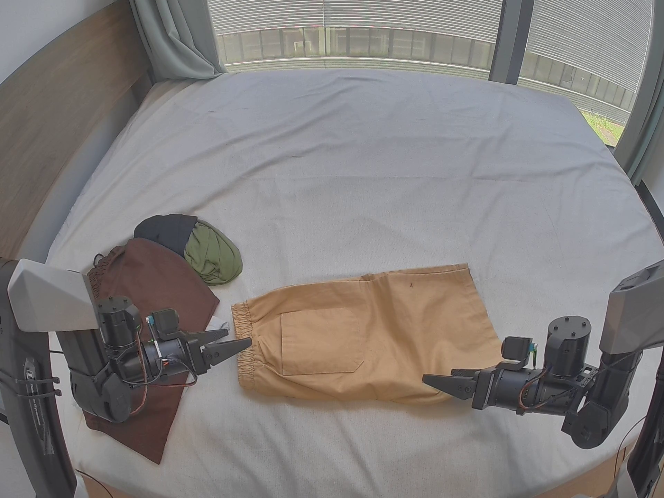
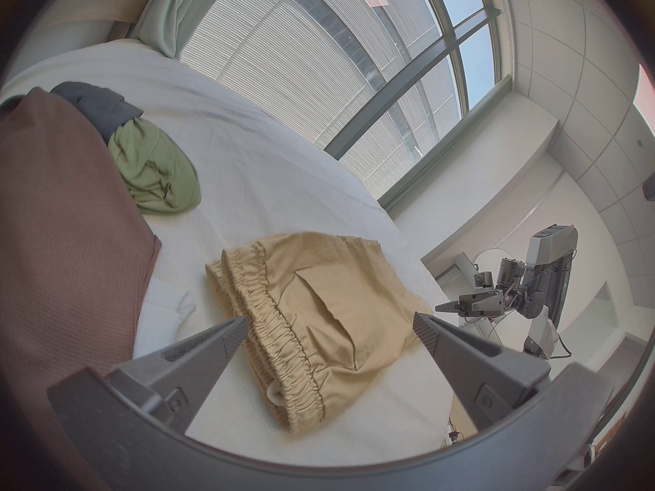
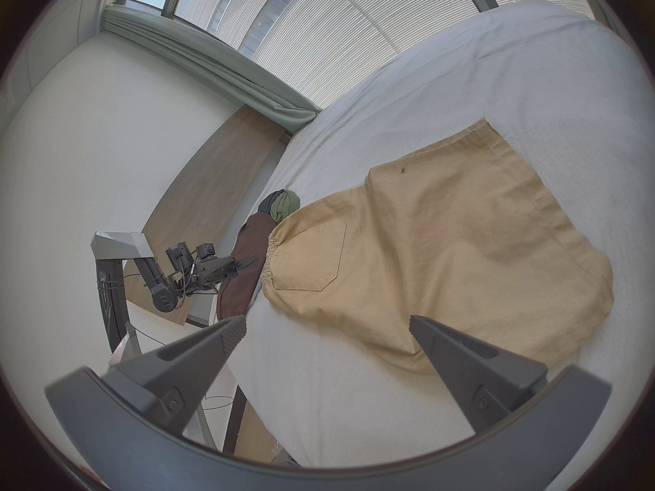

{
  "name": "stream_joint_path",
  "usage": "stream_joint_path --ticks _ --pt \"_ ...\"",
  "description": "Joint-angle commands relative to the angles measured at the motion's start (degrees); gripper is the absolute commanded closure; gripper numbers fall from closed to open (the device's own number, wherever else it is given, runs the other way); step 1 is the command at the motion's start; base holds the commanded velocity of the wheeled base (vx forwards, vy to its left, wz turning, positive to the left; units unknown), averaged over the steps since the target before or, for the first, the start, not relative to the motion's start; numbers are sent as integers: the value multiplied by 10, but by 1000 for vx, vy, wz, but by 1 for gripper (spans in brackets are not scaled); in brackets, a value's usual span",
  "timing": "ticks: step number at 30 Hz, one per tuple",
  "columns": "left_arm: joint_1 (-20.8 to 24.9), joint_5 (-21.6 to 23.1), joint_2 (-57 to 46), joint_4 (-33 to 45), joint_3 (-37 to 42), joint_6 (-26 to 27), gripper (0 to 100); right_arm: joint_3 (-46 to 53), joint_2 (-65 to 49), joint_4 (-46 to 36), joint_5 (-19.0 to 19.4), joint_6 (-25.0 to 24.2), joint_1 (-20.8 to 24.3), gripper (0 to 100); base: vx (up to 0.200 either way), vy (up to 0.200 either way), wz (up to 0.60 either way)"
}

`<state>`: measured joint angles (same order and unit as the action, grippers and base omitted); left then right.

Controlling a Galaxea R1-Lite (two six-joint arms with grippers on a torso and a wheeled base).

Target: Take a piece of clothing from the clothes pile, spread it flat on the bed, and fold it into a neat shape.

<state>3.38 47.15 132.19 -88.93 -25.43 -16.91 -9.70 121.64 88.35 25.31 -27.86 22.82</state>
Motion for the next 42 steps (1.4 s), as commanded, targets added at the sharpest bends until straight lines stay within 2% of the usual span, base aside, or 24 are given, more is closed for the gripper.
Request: stream_joint_path --ticks 1,10,20,27,30,36,42 --pt "2 0 25 0 -3 -1 0 -1 9 1 0 0 1 0 0 0 0" --pt "3 -9 66 0 -27 -26 0 -1 14 1 1 0 0 0 0 0 0" --pt "9 -15 105 0 -44 -28 0 -1 18 1 1 0 0 0 0 0 0" --pt "24 -22 105 0 -47 -69 0 -2 18 1 1 0 -1 0 0 0 0" --pt "27 -30 109 0 -50 -70 0 -1 18 1 1 0 0 0 0 0 0" --pt "48 -87 132 0 -67 -81 0 -1 18 1 1 1 -1 0 0 0 0" --pt "74 -141 128 -1 -73 -156 0 -2 18 1 1 1 -1 0 0 0 0"
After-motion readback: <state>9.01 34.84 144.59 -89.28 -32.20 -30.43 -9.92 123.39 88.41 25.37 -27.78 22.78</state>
